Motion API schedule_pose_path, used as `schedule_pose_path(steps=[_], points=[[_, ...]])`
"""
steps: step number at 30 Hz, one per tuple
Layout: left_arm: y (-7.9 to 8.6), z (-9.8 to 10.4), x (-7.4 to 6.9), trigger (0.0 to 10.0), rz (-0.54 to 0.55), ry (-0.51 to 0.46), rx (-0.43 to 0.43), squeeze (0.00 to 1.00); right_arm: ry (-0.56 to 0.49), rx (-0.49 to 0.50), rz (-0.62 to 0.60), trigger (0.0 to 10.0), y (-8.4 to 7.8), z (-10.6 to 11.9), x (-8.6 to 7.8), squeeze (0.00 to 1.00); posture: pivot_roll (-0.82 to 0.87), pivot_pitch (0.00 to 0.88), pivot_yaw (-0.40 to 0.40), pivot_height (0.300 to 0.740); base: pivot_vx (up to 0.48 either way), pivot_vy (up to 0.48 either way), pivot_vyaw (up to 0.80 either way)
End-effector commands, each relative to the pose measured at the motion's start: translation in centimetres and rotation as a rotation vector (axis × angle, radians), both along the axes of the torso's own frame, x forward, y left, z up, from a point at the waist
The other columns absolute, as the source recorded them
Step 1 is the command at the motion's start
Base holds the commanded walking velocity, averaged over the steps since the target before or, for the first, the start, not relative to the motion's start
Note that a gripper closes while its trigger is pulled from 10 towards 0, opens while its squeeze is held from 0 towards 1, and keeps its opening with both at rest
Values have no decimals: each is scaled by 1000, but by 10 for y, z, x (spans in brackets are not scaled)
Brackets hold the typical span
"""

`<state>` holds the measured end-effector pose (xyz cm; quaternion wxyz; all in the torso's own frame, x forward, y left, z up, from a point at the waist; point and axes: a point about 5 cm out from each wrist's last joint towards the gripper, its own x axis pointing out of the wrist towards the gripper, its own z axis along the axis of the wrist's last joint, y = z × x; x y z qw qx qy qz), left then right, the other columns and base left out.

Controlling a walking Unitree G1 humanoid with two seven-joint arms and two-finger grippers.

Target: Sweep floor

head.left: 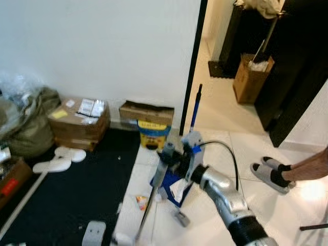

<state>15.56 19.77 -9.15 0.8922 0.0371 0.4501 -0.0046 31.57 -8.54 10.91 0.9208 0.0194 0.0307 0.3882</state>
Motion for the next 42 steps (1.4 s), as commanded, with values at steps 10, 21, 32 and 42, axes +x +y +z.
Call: schedule_pose_path(steps=[10, 21, 32, 42], points=[[-6, -1, 1, 10000, 0, -3, 16, 0, -7, 24, -48, 10000, -10, 3, 1, 0, -62, 0, -83, 740, 0, 0, 0], [-11, -2, -1, 10000, -17, -3, 8, 0, 18, 37, 119, 10000, -9, 1, -4, 0, -61, 23, -88, 740, 0, 0, 0], [-3, -3, -10, 10000, -43, 0, 47, 0, 37, 181, -158, 10000, 2, 12, 19, 0, -34, 90, -80, 740, 0, 0, 0], [9, 0, -10, 10000, -91, -27, 96, 0, 85, 306, -337, 10000, 19, 13, 27, 0, 0, 151, -47, 740, 0, 0, 0]])
